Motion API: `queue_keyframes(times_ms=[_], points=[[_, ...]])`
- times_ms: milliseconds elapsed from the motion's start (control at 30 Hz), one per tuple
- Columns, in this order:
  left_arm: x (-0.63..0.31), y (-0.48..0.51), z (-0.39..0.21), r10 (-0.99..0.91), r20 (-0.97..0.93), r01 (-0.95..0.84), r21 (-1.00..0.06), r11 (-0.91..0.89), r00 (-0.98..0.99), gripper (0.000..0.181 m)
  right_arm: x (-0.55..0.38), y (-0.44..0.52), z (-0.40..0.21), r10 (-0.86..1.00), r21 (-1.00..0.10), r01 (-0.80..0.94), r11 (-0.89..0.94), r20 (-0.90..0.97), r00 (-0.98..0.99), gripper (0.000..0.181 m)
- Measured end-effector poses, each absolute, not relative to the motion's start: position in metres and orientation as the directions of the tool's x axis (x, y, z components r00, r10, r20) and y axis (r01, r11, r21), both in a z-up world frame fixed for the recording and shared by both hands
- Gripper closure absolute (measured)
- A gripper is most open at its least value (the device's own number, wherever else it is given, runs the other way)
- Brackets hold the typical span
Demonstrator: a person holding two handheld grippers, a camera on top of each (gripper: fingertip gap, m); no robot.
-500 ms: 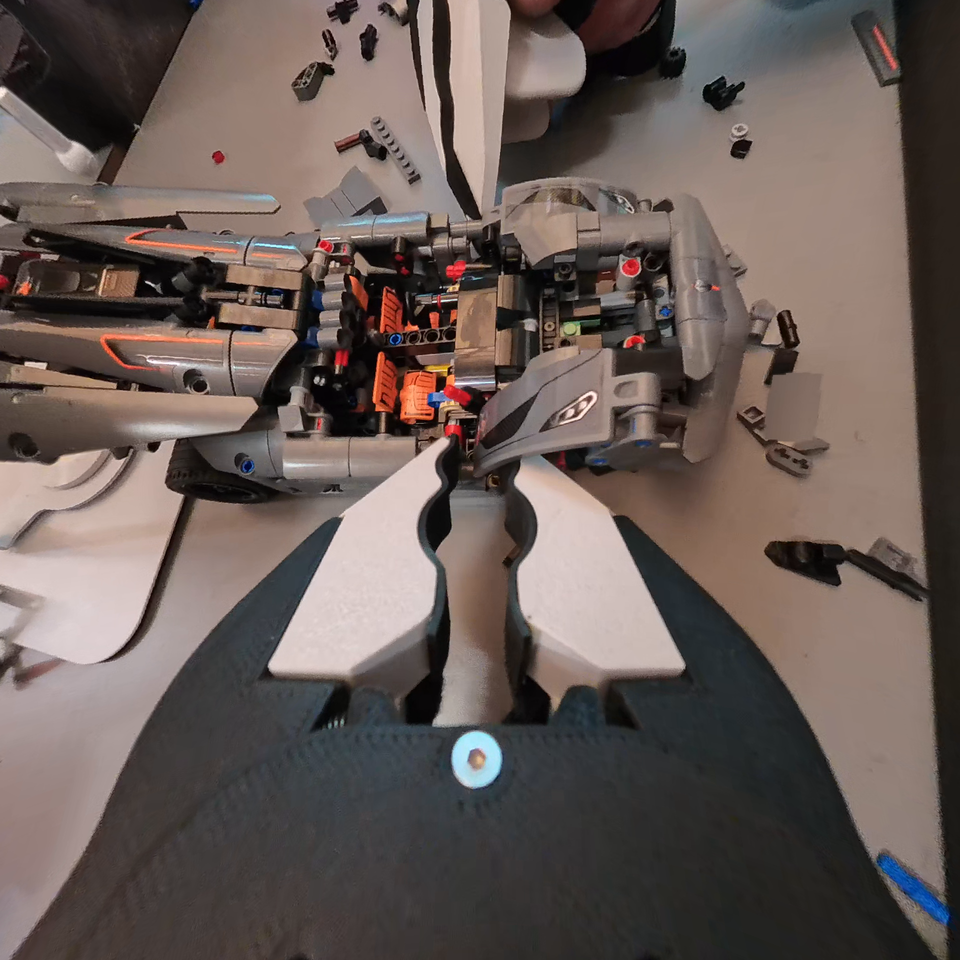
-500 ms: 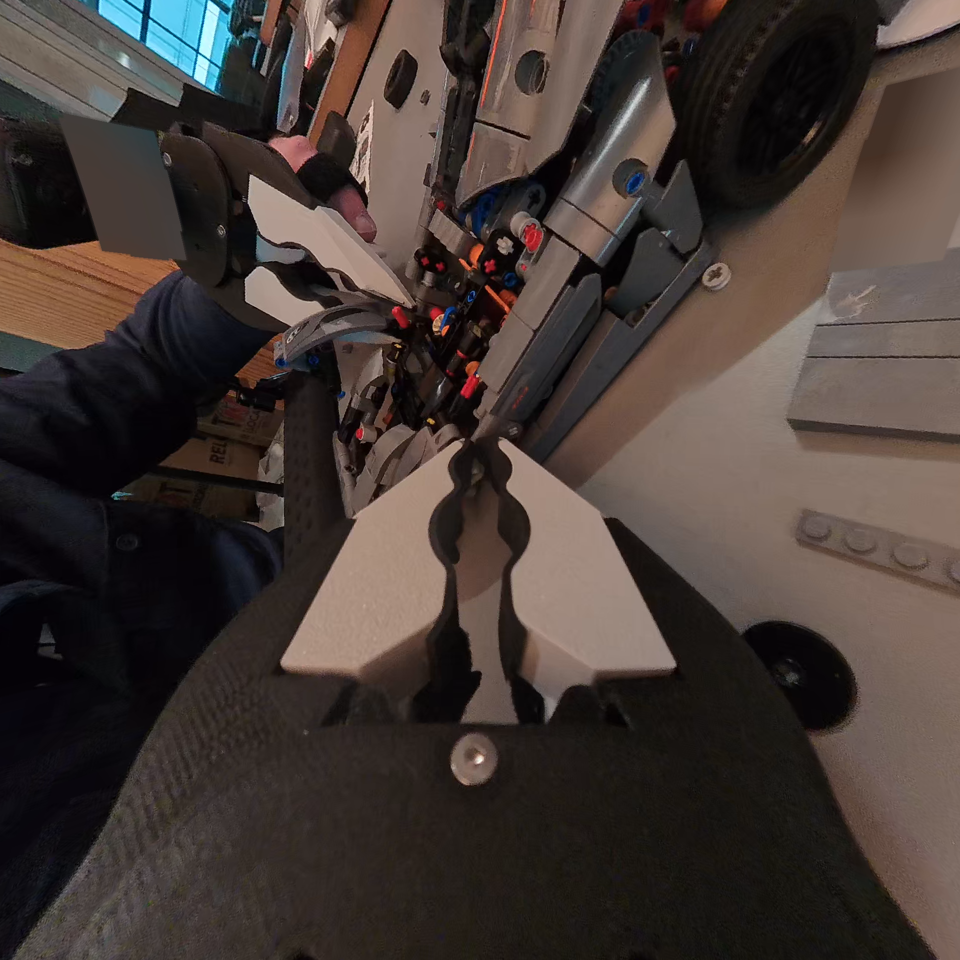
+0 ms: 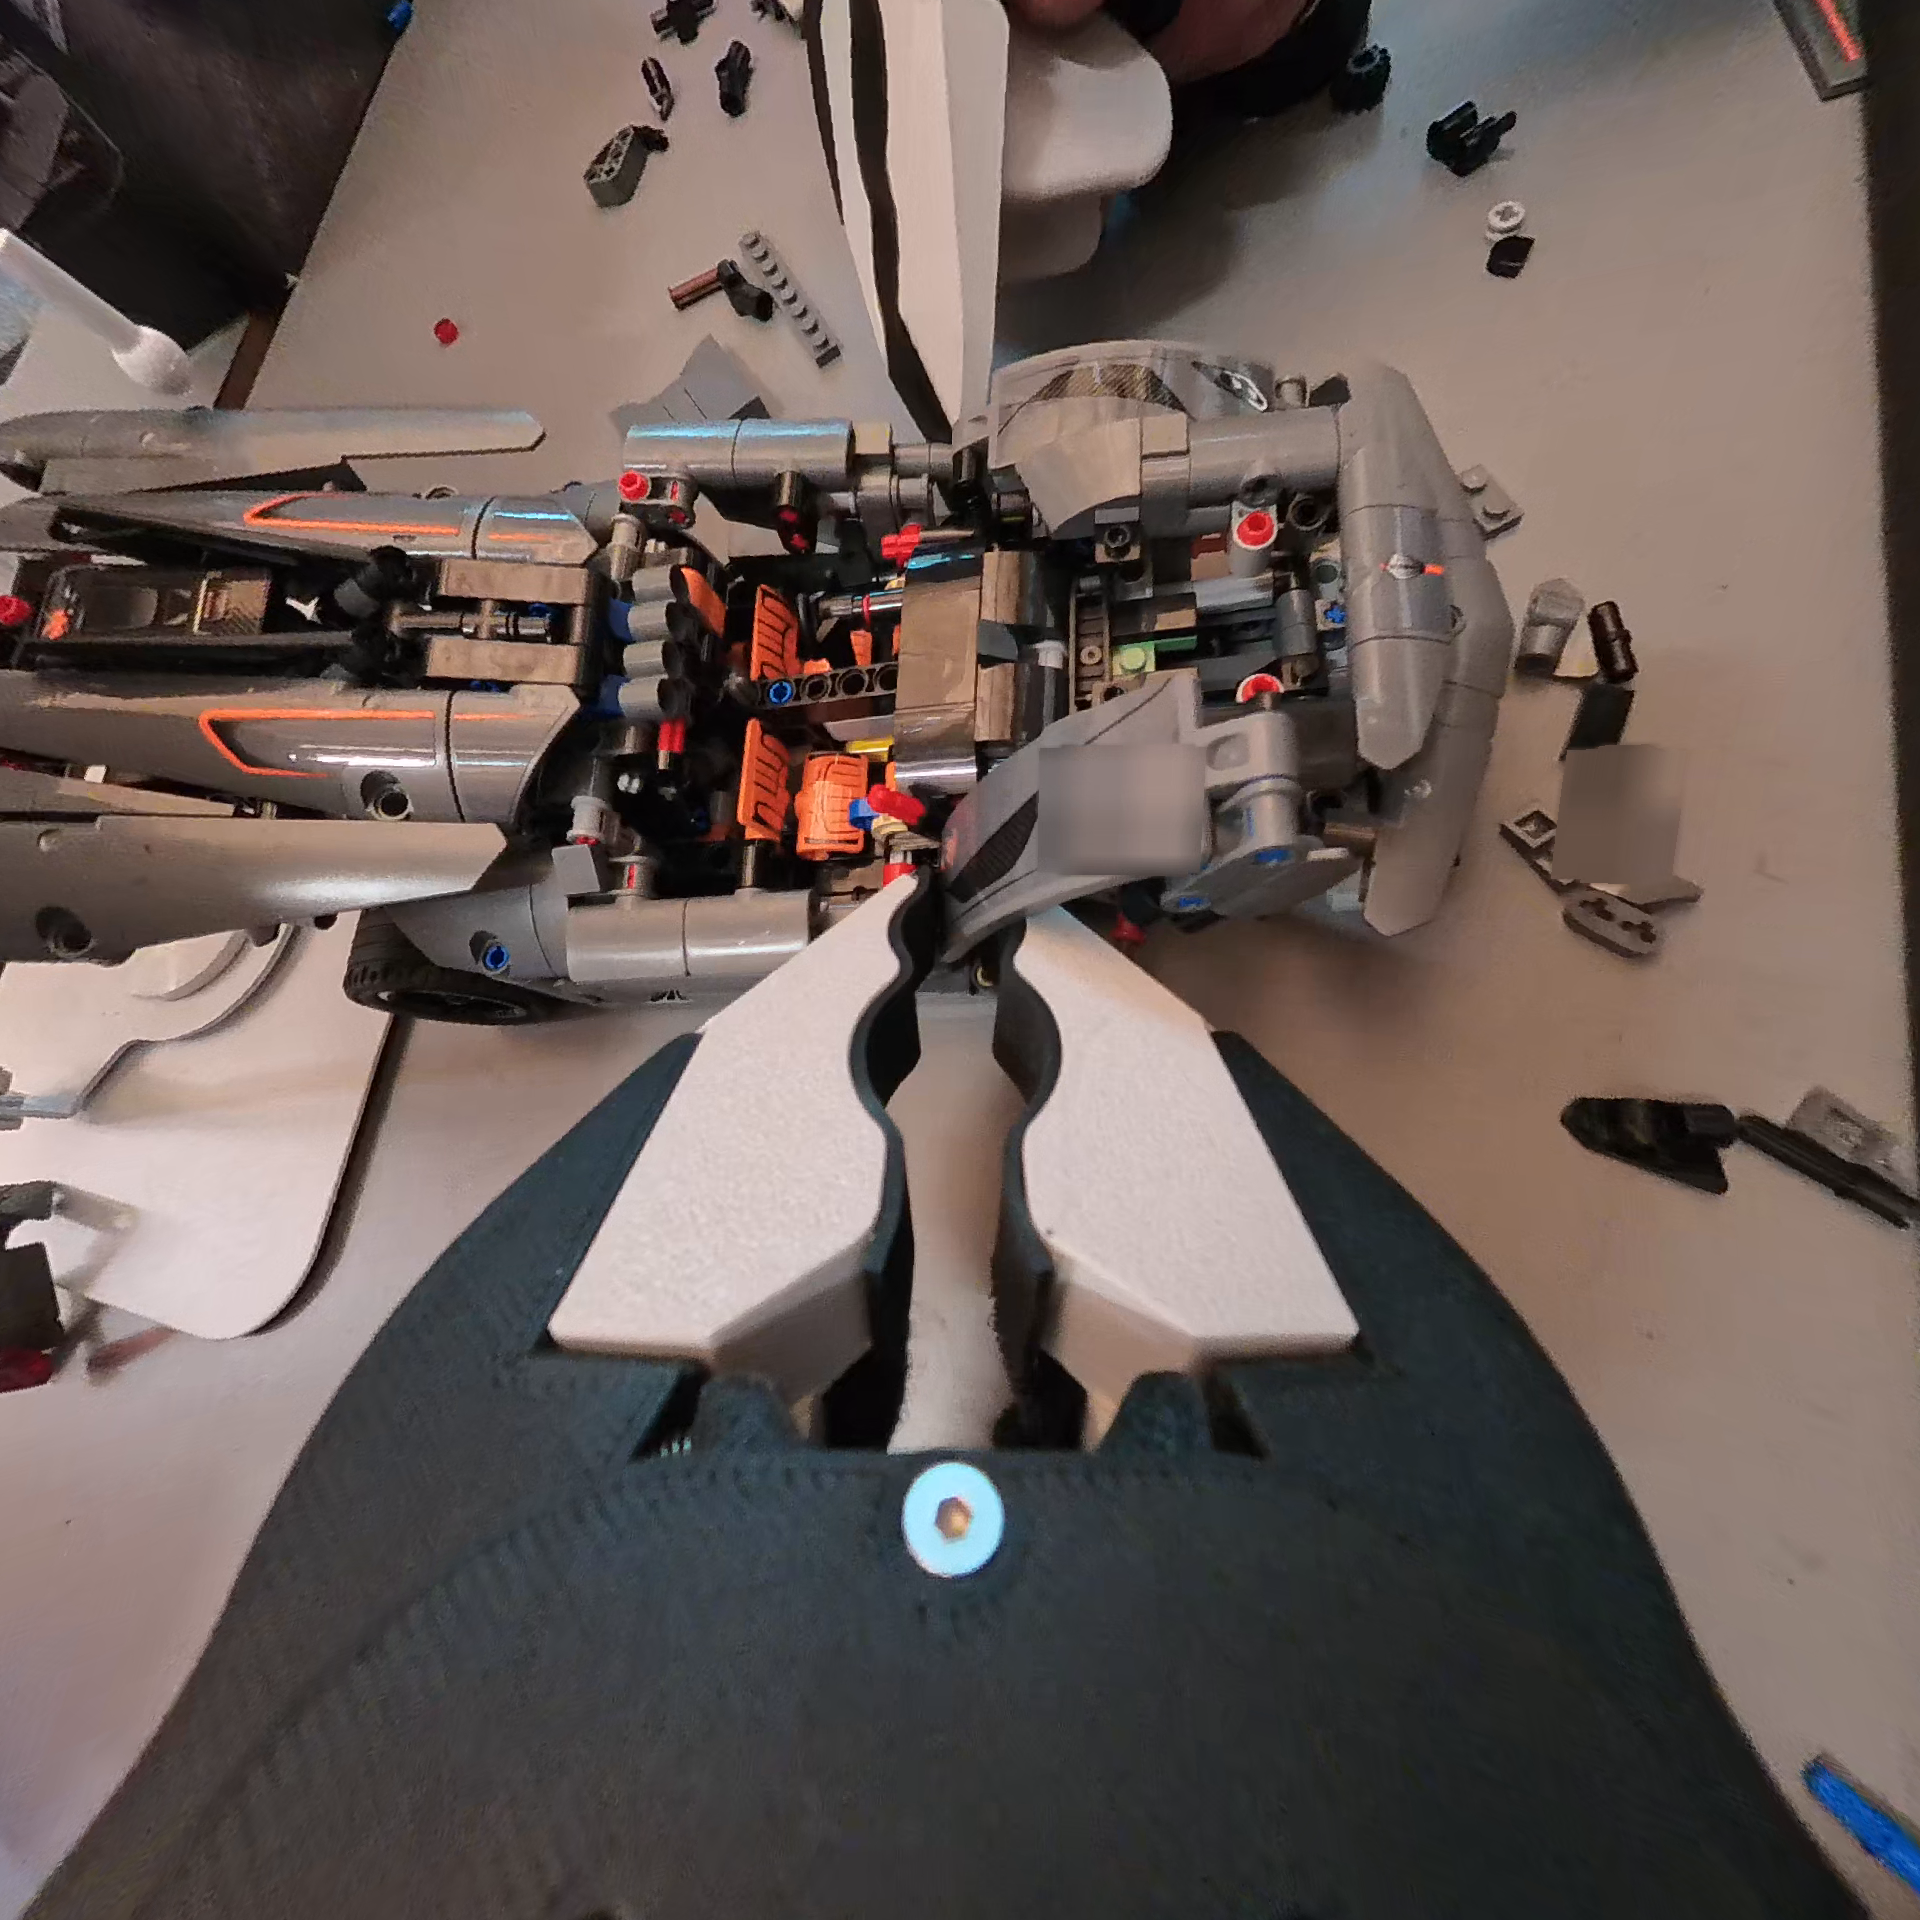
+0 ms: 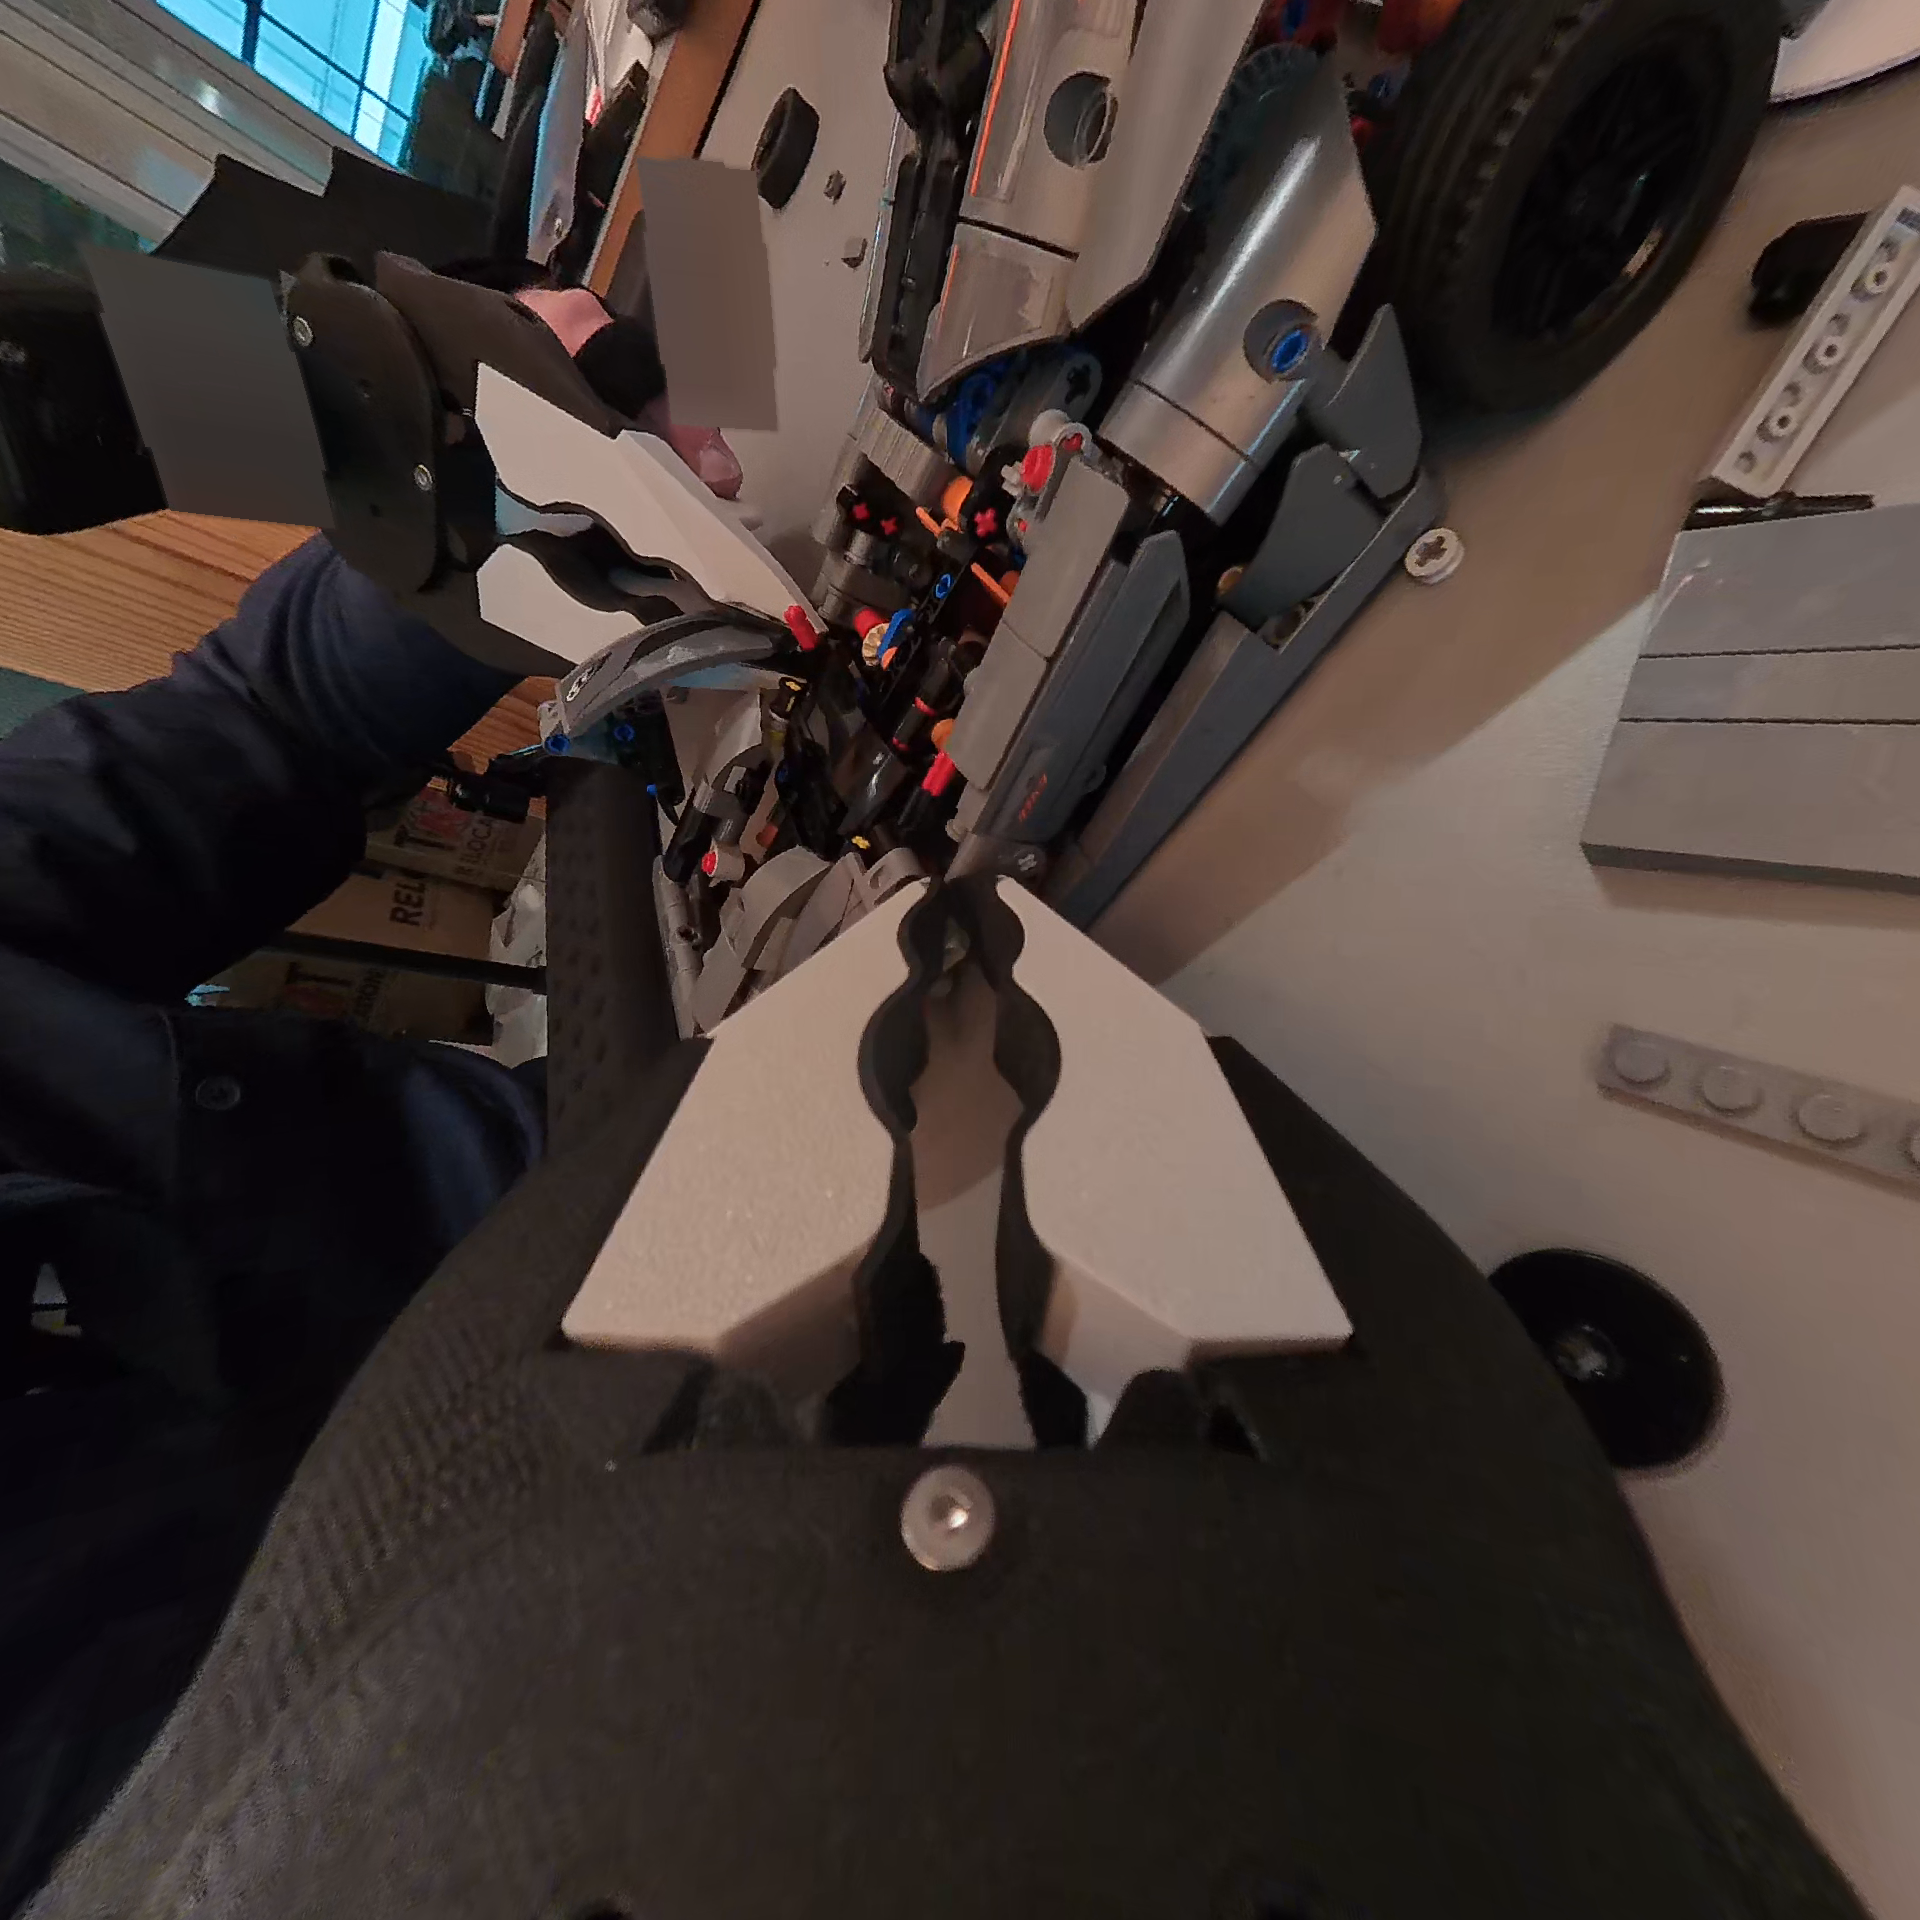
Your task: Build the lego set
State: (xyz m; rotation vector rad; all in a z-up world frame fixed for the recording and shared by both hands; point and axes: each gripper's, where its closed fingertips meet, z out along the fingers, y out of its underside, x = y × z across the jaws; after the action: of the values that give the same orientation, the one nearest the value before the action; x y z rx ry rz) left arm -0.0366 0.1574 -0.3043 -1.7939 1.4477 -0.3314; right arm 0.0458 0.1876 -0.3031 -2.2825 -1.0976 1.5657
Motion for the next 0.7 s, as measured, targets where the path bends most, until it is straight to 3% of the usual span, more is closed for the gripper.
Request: queue_keyframes(times_ms=[467,700], points=[[-0.037,0.156,-0.304,-0.916,-0.265,-0.712,-0.701,-0.032,0.301,0.177,0.047,0.19,-0.299,0.653,-0.523,0.463,-0.716,-0.736,0.177,0.174],[-0.048,0.153,-0.299,-0.924,-0.263,-0.747,-0.664,-0.034,0.276,0.164,0.049,0.194,-0.294,0.658,-0.538,0.442,-0.717,-0.731,0.178,0.172]])
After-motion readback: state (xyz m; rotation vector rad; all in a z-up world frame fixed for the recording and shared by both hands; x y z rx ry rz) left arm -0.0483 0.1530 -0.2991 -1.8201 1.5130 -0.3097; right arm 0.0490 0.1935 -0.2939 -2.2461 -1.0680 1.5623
